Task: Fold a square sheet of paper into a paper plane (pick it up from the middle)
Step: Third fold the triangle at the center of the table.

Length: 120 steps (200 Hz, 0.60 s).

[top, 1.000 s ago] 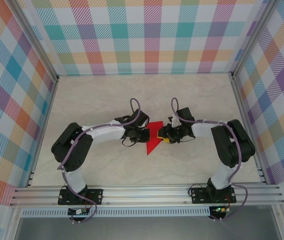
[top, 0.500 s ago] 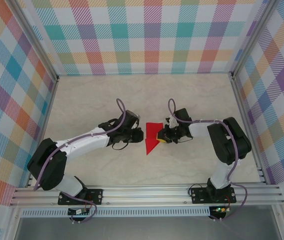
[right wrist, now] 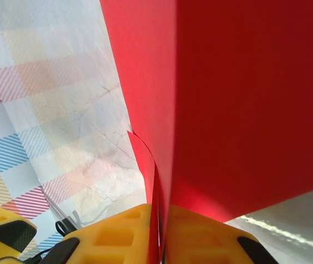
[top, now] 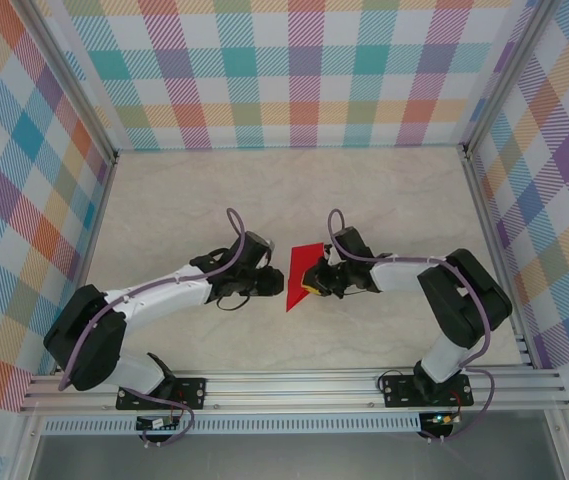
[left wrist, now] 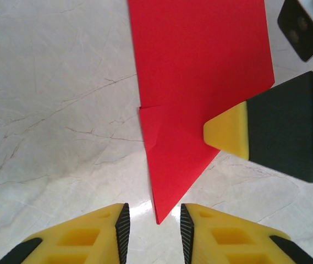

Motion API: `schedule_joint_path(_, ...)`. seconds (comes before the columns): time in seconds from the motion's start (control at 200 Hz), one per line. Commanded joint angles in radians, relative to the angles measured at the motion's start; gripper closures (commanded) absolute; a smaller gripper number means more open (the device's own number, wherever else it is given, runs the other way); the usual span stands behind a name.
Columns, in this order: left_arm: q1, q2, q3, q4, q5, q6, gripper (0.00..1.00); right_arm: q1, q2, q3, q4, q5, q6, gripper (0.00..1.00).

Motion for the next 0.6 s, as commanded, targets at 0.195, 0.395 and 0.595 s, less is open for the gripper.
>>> schedule_joint_path(0.195,-0.039,-0.014,-0.057,0.072,0.018,0.0,0.59,0.008,-0.038,0.031,-0.119,0.068,-0.028,0.79)
schedule_joint_path(0.395,-0.067,0.022,-0.027,0.051,-0.044,-0.014,0.59,0.006,-0.015,0.114,-0.23,0.073,-0.141,0.77)
schedule_joint_path(0.595,-0.068,-0.023,-0.042,0.031,-0.156,-0.062,0.63,0.007,0.026,0.065,-0.093,0.035,-0.02,0.9)
